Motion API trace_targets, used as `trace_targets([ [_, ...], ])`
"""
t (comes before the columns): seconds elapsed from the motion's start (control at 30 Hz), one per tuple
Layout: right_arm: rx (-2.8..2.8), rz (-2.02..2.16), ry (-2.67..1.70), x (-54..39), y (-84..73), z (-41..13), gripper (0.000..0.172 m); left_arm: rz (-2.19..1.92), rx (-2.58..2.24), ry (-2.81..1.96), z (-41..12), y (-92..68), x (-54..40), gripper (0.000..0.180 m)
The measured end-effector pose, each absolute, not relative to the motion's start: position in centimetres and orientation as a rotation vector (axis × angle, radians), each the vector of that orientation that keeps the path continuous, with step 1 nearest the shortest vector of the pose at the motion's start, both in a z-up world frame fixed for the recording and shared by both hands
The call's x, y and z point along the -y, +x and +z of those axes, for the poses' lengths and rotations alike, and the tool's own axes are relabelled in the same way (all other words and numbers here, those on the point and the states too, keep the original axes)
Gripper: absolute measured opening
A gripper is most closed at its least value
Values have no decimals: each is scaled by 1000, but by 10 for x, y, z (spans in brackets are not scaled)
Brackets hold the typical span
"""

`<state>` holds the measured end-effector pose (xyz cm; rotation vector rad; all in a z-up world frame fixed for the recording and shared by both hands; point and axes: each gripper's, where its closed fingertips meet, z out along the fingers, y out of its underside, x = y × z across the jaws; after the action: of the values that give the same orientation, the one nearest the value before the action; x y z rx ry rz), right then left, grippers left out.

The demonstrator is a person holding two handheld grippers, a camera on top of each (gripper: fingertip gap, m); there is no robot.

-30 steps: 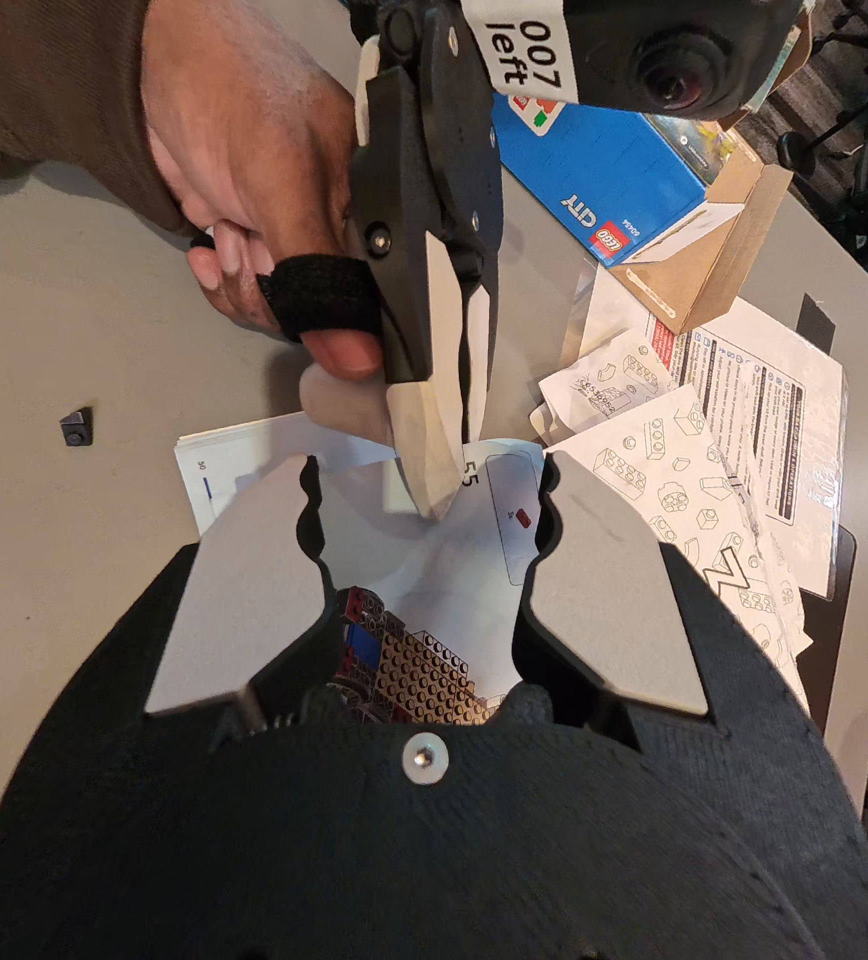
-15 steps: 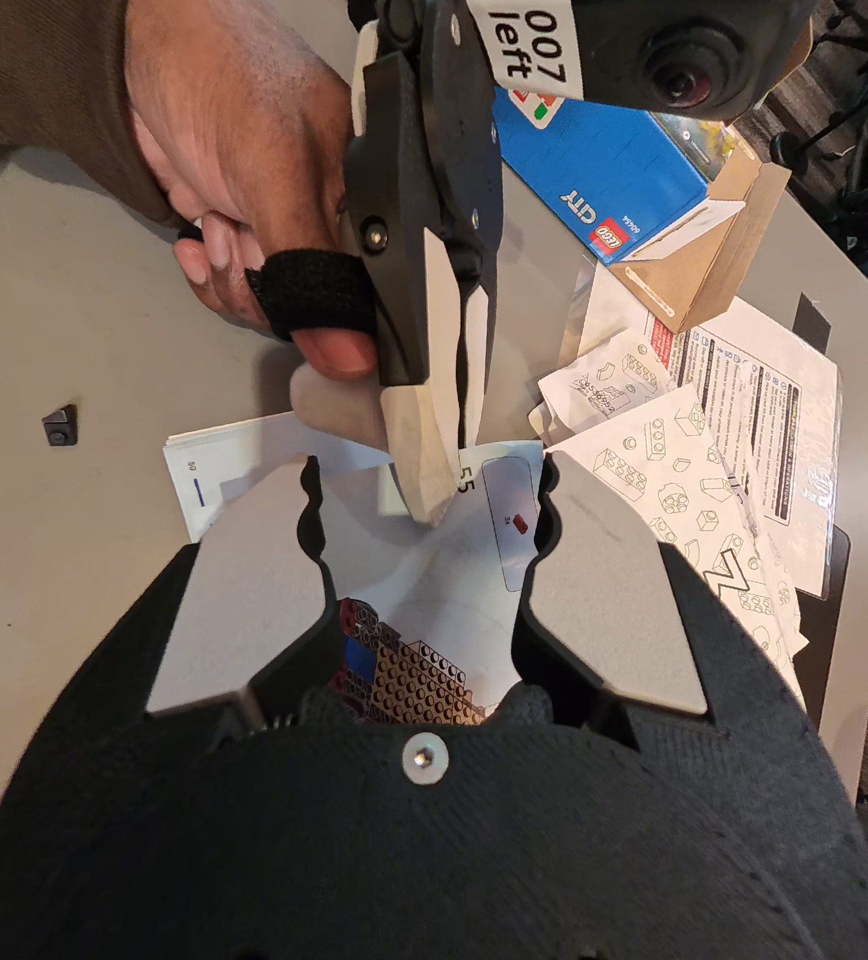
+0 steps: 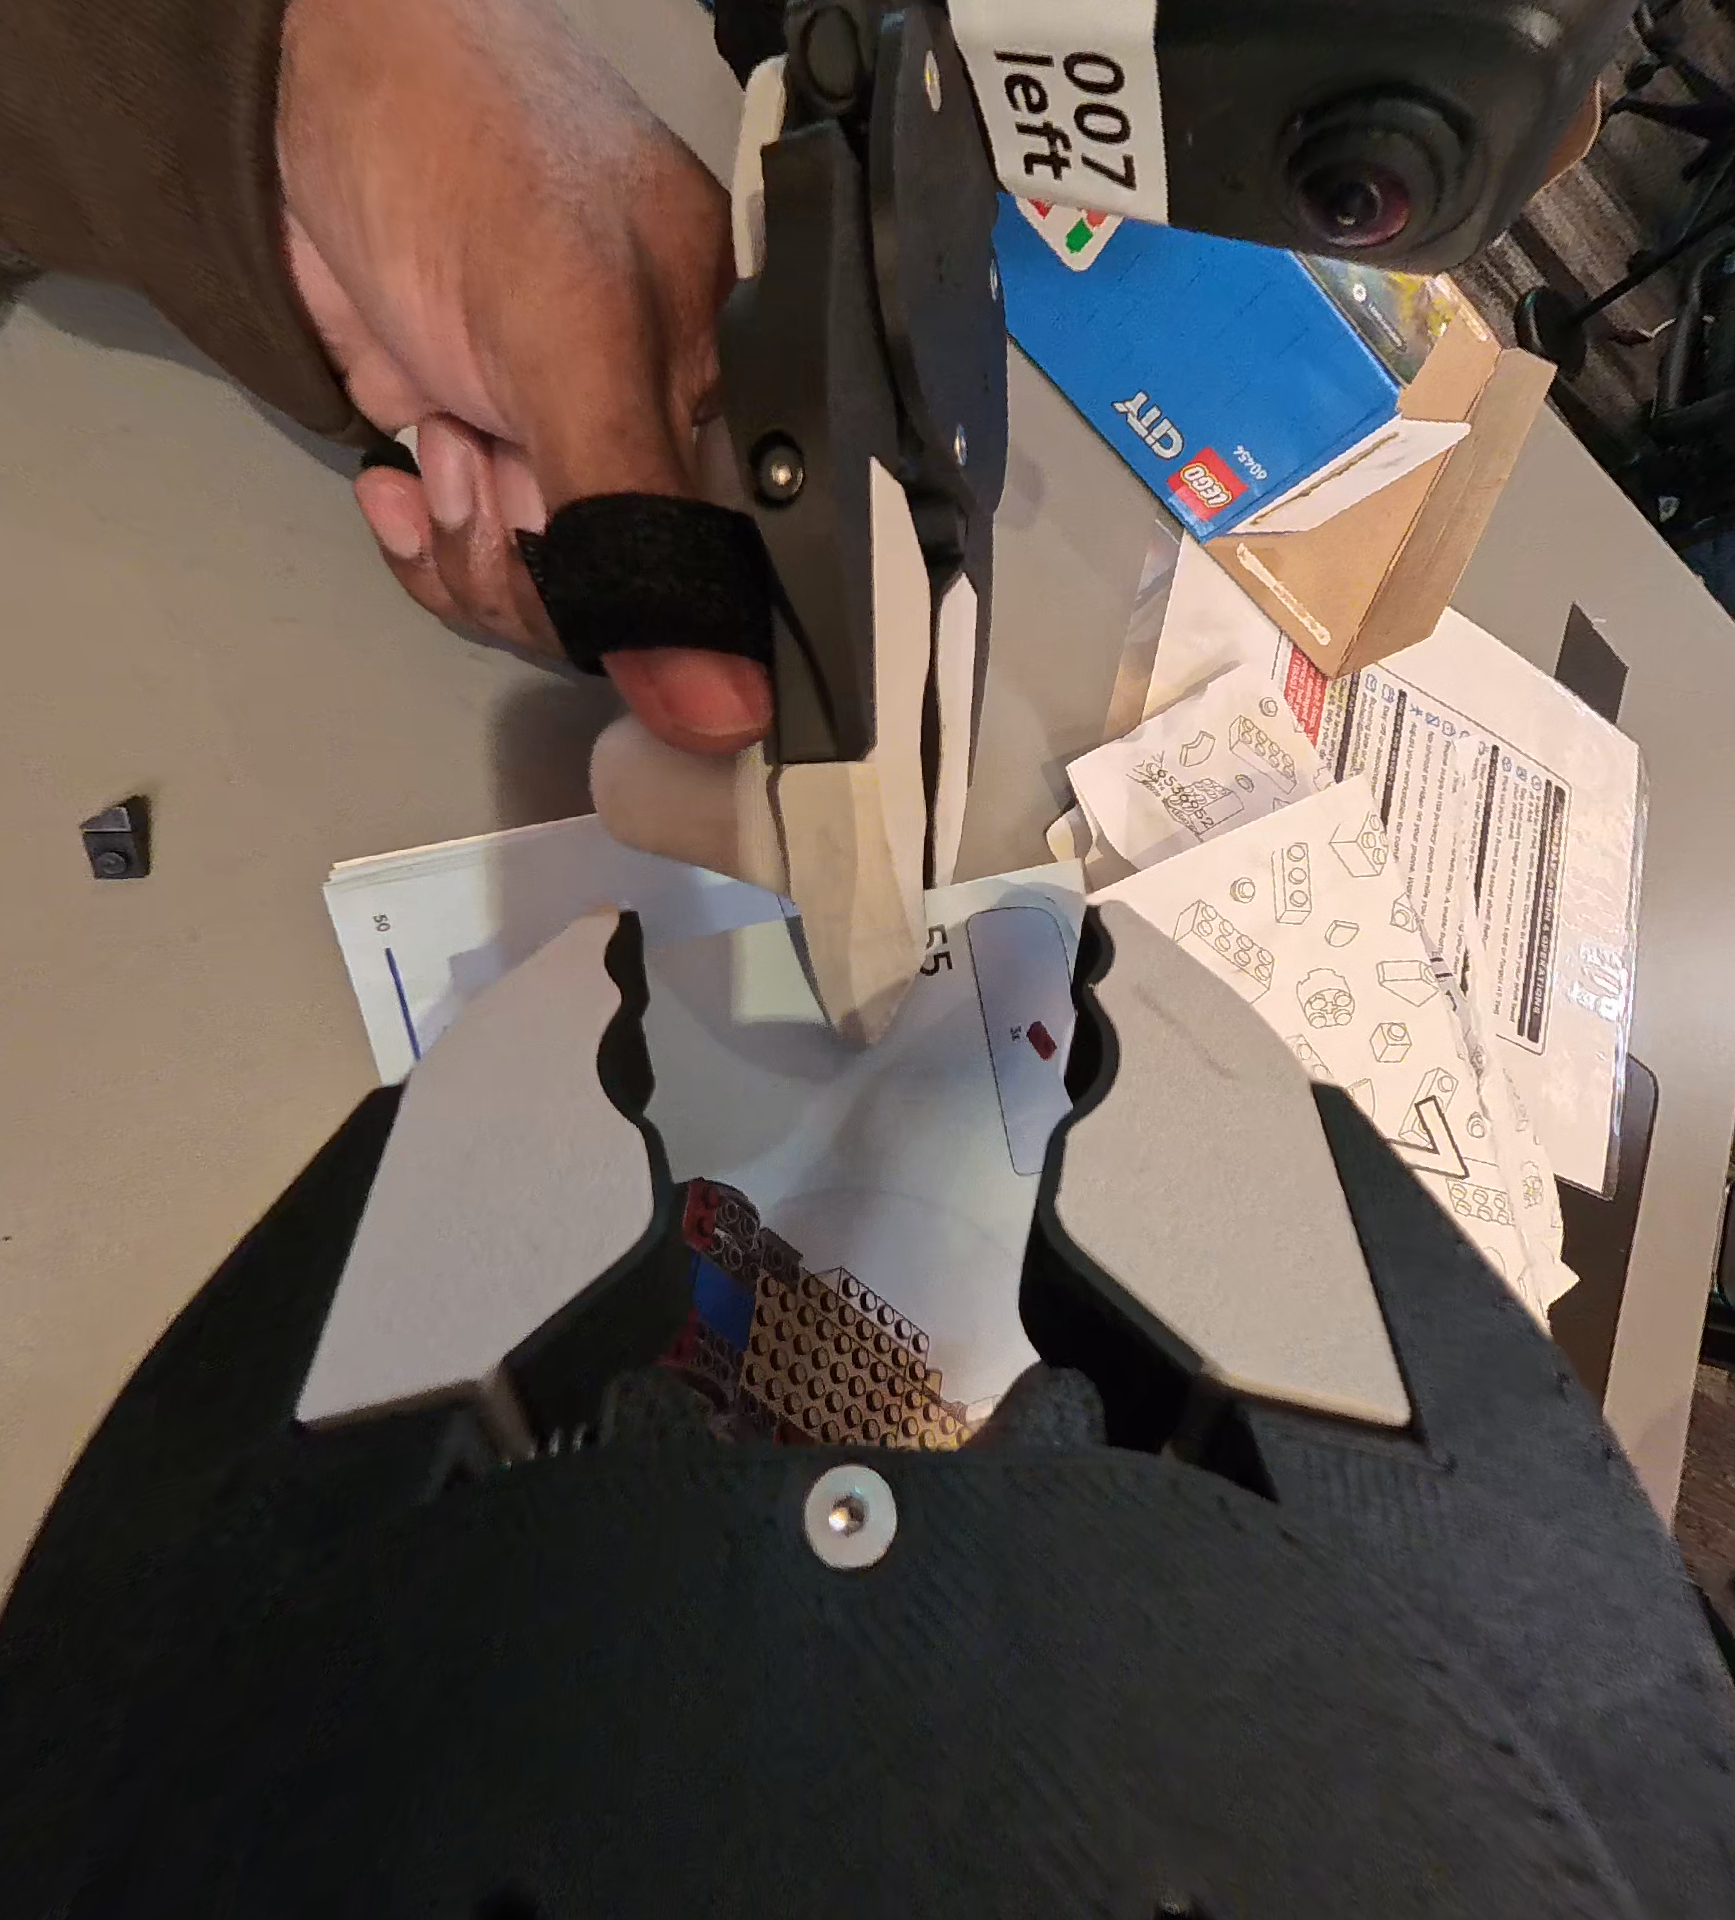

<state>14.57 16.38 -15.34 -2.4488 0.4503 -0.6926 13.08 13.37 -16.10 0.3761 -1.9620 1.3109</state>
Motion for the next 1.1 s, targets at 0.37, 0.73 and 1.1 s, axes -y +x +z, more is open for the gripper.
trace_targets([
  [0.37,-426,-779,-2493,-149,146,-154,53,1299,1979,371,-164,130,-133,3],
  [0.73,-334,-881,-2546,-143,148,-155,36,1305,2021,361,-167,132,-134,5],
  [1.1,-275,-921,-2589,-138,147,-157,26,1303,2039,354,-168,134,-135,8],
])
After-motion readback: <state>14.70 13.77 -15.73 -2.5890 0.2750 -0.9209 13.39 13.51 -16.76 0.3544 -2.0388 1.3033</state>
